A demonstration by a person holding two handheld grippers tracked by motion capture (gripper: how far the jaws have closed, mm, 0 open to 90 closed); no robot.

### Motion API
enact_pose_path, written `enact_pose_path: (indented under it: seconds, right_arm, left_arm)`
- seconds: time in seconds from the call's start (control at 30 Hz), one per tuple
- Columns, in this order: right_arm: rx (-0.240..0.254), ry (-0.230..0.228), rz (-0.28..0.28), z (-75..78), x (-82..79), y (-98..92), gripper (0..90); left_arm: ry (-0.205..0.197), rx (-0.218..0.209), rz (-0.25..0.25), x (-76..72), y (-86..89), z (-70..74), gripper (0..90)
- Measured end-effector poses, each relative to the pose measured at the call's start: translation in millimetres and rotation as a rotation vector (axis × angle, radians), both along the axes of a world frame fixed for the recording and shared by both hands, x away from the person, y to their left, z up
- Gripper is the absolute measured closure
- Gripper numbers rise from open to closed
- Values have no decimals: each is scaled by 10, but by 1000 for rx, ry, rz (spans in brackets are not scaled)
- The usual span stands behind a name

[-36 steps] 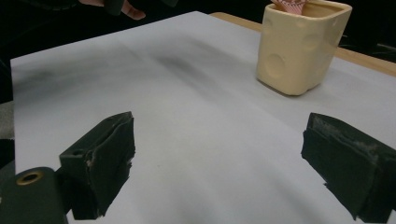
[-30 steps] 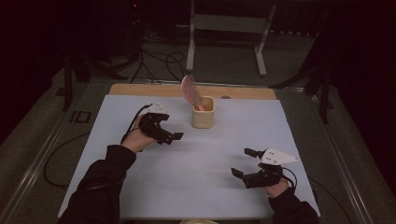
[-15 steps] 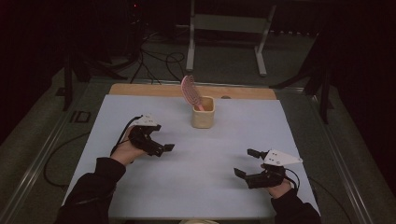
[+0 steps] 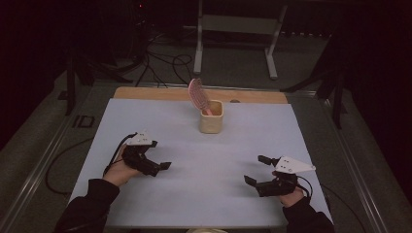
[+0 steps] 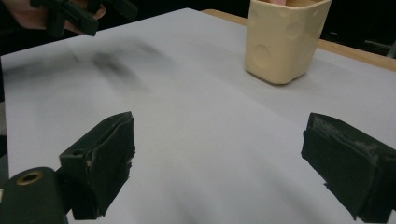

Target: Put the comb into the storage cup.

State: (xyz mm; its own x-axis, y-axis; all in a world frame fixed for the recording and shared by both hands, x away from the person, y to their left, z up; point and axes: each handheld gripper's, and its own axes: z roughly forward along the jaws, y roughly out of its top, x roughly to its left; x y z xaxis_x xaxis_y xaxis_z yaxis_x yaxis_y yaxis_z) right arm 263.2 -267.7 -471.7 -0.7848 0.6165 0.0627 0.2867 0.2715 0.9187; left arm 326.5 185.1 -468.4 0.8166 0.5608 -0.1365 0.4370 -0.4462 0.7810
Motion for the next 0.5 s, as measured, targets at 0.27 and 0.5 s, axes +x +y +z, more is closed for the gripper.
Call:
enact_pose_path:
  seconds: [0.27,0.5]
  right_arm:
    - [-12,-4,1,-1,-5,13,94]
    - [-11,-6,-3,-1,-8,12,94]
  left_arm:
    - [1,-12,16,-189,127,-116,0]
    - [-5,-6,29,-340,229,-198,0]
